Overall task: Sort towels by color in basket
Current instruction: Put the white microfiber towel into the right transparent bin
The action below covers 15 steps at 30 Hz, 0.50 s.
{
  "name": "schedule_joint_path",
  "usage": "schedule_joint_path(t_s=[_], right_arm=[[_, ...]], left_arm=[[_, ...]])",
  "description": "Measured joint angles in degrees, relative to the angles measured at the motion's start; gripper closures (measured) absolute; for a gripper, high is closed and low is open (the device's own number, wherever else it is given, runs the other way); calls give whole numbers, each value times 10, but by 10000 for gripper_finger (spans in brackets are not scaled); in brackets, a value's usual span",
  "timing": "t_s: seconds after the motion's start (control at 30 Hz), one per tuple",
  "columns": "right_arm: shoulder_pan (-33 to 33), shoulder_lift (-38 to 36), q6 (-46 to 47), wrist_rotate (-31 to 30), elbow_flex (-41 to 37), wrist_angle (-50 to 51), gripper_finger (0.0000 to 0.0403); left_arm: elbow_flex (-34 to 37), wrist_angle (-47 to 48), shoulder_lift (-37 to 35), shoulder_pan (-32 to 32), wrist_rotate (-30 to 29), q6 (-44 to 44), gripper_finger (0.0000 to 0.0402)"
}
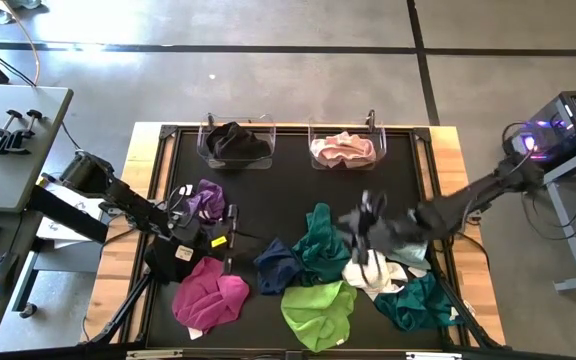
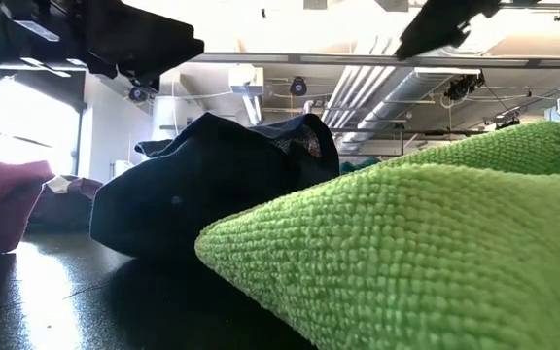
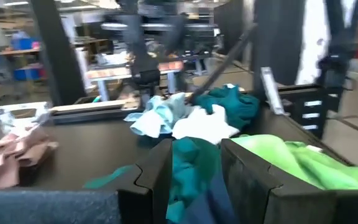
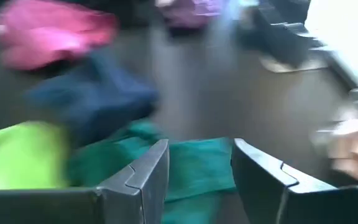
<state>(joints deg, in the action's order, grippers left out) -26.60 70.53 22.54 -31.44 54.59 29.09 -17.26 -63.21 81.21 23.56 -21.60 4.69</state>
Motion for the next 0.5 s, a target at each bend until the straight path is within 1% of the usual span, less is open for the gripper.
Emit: schedule_joint_path(t_s=[0.03, 0.13, 0.23, 0.37, 0.5], right_arm=[[-24, 6, 11, 9, 0, -2, 238], [-72, 18, 37, 66, 0, -7, 238], [-103, 27, 89, 127, 0, -7, 238], [-118, 27, 200, 141, 1, 17, 237], [-121, 30, 292, 190, 1, 108, 237]], left_arm=[[0, -3, 0, 0, -12, 0, 280], [0, -15, 0, -3, -44, 0, 280], [0, -24, 0, -7, -52, 0, 280], [0, -31, 0, -14, -52, 0, 280], [0, -31, 0, -19, -53, 0, 280]])
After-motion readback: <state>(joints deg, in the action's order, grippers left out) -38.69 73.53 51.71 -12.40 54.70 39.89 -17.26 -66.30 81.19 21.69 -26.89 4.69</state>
